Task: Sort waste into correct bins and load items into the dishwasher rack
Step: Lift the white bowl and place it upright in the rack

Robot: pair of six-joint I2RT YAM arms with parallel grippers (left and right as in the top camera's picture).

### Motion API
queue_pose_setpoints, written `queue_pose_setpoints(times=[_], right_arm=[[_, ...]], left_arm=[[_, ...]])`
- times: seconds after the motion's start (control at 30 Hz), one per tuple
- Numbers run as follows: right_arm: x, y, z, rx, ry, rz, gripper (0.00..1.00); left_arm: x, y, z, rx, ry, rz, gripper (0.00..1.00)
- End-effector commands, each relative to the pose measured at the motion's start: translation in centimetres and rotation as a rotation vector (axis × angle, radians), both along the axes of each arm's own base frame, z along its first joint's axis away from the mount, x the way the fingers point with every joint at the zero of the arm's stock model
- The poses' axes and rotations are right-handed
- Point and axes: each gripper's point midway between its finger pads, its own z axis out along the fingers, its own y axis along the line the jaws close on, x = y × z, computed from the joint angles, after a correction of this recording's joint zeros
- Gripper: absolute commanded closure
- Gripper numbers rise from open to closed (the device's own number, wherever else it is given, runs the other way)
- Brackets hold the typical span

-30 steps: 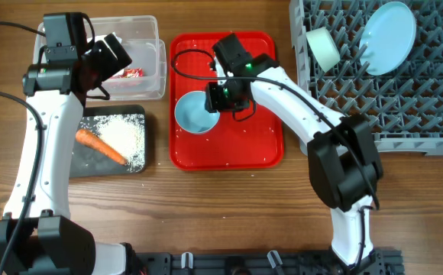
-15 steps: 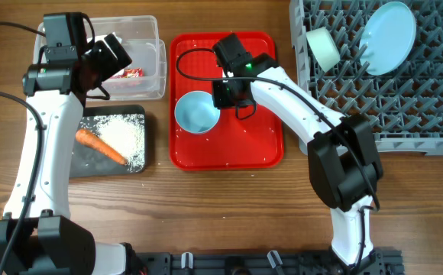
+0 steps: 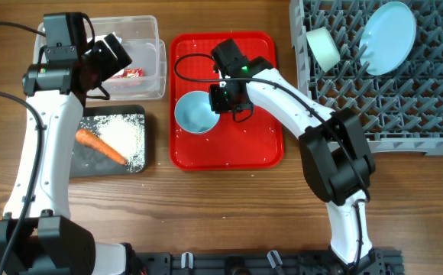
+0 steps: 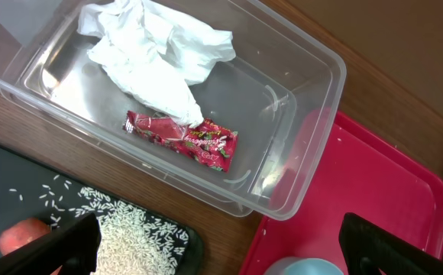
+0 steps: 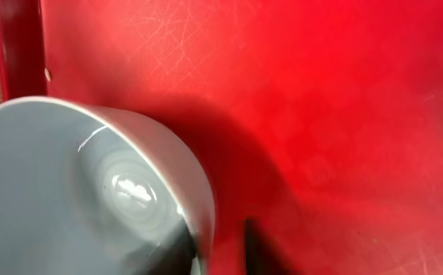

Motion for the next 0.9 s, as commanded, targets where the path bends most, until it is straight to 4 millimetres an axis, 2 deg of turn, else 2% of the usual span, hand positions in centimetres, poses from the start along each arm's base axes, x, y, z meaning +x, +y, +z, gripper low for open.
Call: queue_pose_setpoints(times=[0.0,0.1,0.2,0.23,0.3,0.33,0.37,0.4,0.47,0.57,0.63,0.7,0.87], right_arm=[[-0.3,0.4,-0.9,0.016,0.028,-0.008,0.96],[0.6,0.0,1.4,0.032,-0.022,-0.015,0.95],[3.5,-4.3,7.3,-0.012,-0.185,-0.104,0.96],[4.7,-7.5,10.6,-0.058,-0.274,-0.179,0.96],[5.6,-14.8,16.2,-0.189,-0.417,-0.323,0.96],[5.4,-18.7,18.8,-0.272,-0.478,-0.411,0.96],[5.1,-21.5,20.5,-0.343,-0.521,-0.478,0.96],[4.3,-25.6,23.0,-0.474,-0.585,-0.579,0.96],[2.6,-31.4,26.5,-0.72,-0.668,-0.723,0.96],[1.2,-34.8,27.8,-0.993,-0.653,-0.717,0.96],[0.6,-35.5,27.6,-1.103,-0.612,-0.675,0.96],[0.6,-35.6,26.0,-1.2,-0.516,-0.533,0.96],[1.1,-35.8,21.5,-1.318,-0.318,-0.301,0.96]], left_arm=[[0.0,0.4,-0.3,0.003,0.008,0.022,0.0],[0.0,0.4,-0.3,0.002,0.008,0.022,0.0],[0.0,0.4,-0.3,0.002,0.008,0.022,0.0],[0.0,0.4,-0.3,0.003,0.008,0.022,0.0],[0.0,0.4,-0.3,0.002,0.008,0.022,0.0],[0.0,0.4,-0.3,0.002,0.008,0.022,0.0],[0.0,0.4,-0.3,0.003,0.008,0.022,0.0],[0.0,0.4,-0.3,0.002,0.008,0.022,0.0],[0.0,0.4,-0.3,0.002,0.008,0.022,0.0],[0.0,0.4,-0.3,0.002,0.008,0.022,0.0],[0.0,0.4,-0.3,0.002,0.008,0.022,0.0],[0.0,0.4,-0.3,0.002,0.008,0.022,0.0],[0.0,0.4,-0.3,0.002,0.008,0.022,0.0]])
